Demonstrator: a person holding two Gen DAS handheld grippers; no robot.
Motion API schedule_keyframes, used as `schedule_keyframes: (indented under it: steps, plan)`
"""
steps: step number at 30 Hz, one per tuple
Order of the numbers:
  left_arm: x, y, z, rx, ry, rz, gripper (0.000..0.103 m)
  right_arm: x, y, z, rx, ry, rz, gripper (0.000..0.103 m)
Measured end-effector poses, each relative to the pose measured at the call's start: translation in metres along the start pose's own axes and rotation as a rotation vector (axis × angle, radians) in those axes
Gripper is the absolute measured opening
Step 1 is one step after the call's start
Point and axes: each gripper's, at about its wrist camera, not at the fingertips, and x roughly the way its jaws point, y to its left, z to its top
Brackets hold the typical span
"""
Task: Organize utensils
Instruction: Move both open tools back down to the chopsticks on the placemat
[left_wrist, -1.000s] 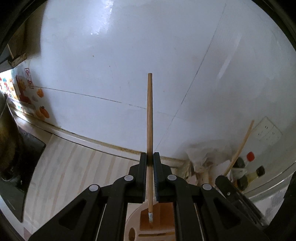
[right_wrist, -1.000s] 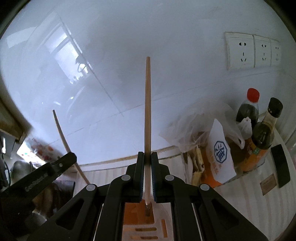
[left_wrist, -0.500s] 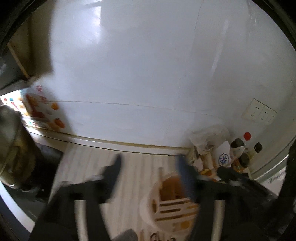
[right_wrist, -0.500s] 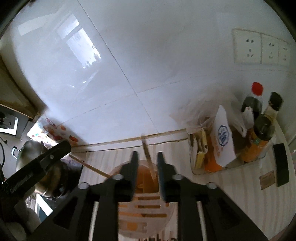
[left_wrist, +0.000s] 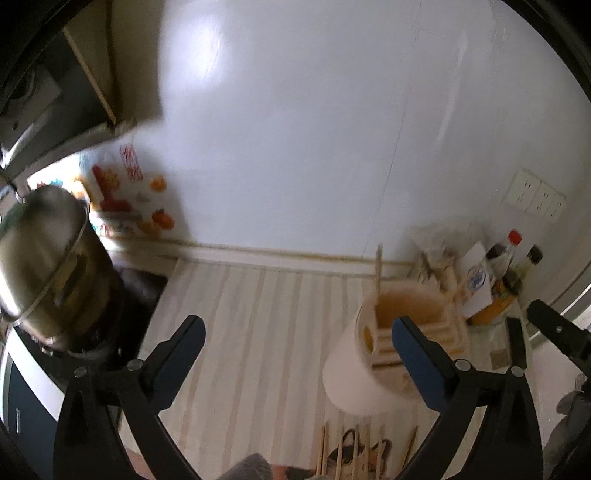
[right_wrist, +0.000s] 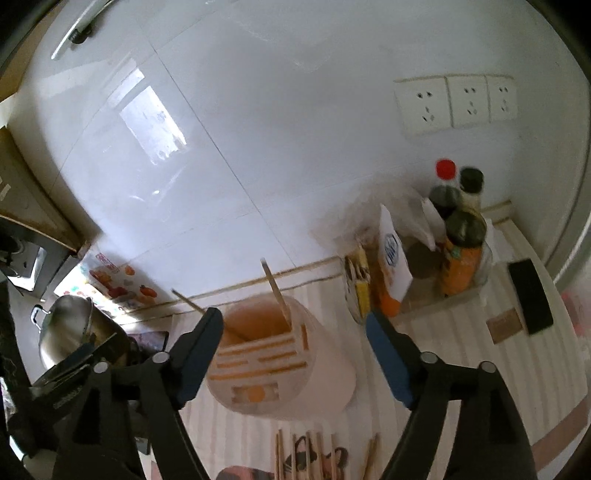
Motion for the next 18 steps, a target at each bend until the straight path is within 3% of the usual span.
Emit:
schedule_keyframes:
  steps: [5, 13, 15, 18]
  plan:
    - [0.025, 0.001, -0.042, 0.023, 0.091, 0.034, 0.103, 0.008, -0.017, -0.036, -0.007, 0.044, -0.076, 0.088]
    - [0.077, -0.004, -0.117, 0.054, 0.283, 0.065, 0.103, 0.043, -0.061, -0.099, 0.058, 0.246, -0.155, 0.087]
    - [0.092, -0.005, -0.134, 0.053, 0.347, 0.057, 0.102, 0.056, -0.073, -0.118, 0.073, 0.312, -0.165, 0.081]
    - [0.116, -0.010, -0.164, 0.052, 0.456, 0.004, 0.099, 0.076, -0.087, -0.144, 0.092, 0.417, -0.178, 0.060]
